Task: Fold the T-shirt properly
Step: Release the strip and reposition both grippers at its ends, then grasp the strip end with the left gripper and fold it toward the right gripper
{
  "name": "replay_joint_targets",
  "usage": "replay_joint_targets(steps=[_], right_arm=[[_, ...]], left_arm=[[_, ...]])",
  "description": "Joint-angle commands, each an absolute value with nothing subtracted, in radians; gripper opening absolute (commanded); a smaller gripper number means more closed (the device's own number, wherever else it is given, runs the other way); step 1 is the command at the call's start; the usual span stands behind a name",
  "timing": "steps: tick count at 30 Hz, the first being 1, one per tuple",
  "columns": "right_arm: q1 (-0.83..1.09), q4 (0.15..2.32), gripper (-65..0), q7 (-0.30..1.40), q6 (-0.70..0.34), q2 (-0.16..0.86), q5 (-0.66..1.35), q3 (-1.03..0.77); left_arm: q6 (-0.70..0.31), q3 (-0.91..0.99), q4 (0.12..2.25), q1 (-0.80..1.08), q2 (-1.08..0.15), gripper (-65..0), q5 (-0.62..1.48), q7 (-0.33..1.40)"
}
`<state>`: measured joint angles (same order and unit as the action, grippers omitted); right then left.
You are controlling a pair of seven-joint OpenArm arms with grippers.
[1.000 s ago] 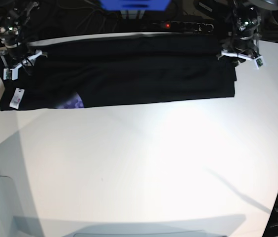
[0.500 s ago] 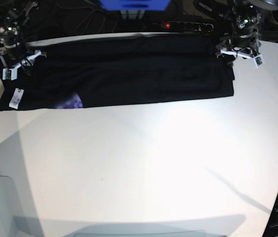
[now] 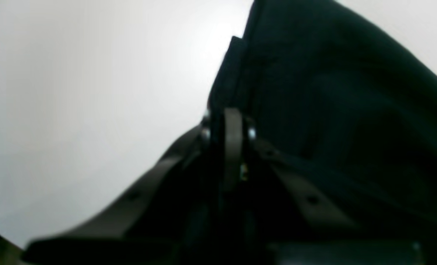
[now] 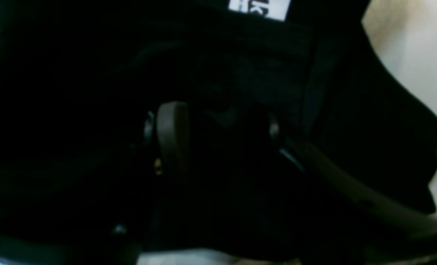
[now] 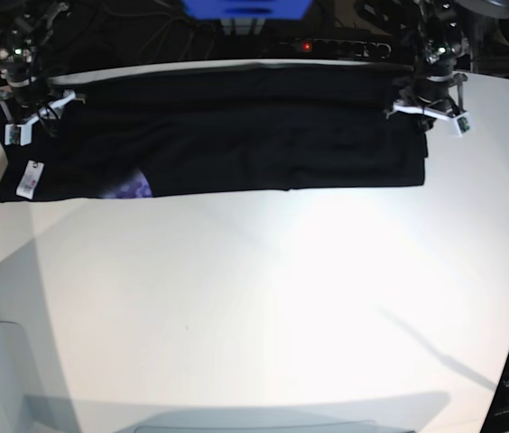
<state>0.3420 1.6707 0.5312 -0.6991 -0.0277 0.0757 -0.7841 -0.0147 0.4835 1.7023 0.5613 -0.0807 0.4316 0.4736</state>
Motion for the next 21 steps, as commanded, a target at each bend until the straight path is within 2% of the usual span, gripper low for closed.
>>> replay_joint_targets(steps=[1,8,17,21], right_arm=[[0.344,1.689,-37.5,0.519,-0.698,-0.016,0.084,-0.788],[0.338,1.692,-37.5,0.519,-0.698,-0.016,0.084,-0.788],[0.335,1.693,-37.5,0.519,-0.698,-0.016,0.084,-0.788],[0.334,1.693,-37.5,0.519,-0.698,-0.016,0.084,-0.788]], left_arm=[[-0.005,0.487,1.716,0.575,-0.082,-63.5,0.421,0.522],[-0.005,0.455,1.962,0.630,-0.073,-65.0,0.421,0.521],[-0.005,0.157,2.022,0.634,-0.068,-65.0,0.407,0.473],[0.002,-0.056,2.020,0.627,-0.090,-65.0,0.305,0.406]])
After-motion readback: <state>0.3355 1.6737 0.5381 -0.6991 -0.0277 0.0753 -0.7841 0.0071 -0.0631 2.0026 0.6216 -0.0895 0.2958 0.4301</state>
